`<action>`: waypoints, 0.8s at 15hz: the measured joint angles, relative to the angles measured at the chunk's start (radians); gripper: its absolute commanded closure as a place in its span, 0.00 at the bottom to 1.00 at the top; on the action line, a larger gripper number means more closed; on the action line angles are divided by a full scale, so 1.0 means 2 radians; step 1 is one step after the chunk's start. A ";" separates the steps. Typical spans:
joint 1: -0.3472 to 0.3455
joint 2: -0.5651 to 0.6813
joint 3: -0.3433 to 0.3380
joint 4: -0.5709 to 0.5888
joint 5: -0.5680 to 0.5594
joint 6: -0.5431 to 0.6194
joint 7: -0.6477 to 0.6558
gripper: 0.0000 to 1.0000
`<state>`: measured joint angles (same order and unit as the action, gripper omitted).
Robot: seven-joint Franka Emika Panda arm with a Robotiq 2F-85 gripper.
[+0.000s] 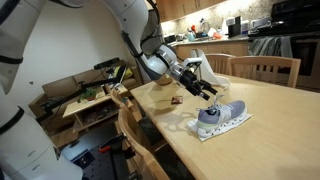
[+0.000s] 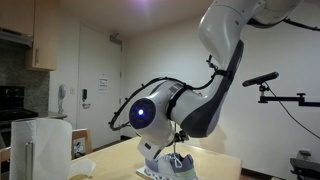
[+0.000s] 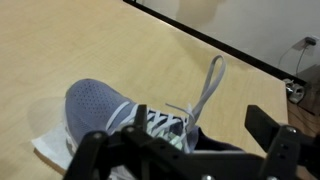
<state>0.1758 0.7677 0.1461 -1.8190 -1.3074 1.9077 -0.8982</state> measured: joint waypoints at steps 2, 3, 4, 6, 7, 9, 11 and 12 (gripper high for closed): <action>-0.004 -0.001 0.000 0.000 0.001 -0.002 -0.001 0.02; -0.007 -0.001 0.000 0.000 0.001 -0.002 -0.001 0.05; -0.009 -0.001 0.000 0.000 0.002 -0.002 -0.001 0.11; -0.014 -0.001 0.000 0.000 0.002 -0.002 -0.001 0.30; -0.015 -0.001 0.000 0.000 0.002 -0.002 -0.001 0.38; -0.017 -0.001 0.000 0.000 0.002 -0.002 -0.001 0.54; -0.018 -0.001 0.000 0.000 0.002 -0.002 -0.001 0.68; -0.018 -0.001 0.000 0.000 0.002 -0.002 -0.001 0.73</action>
<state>0.1397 0.7648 0.1452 -1.8190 -1.3032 1.9033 -0.9001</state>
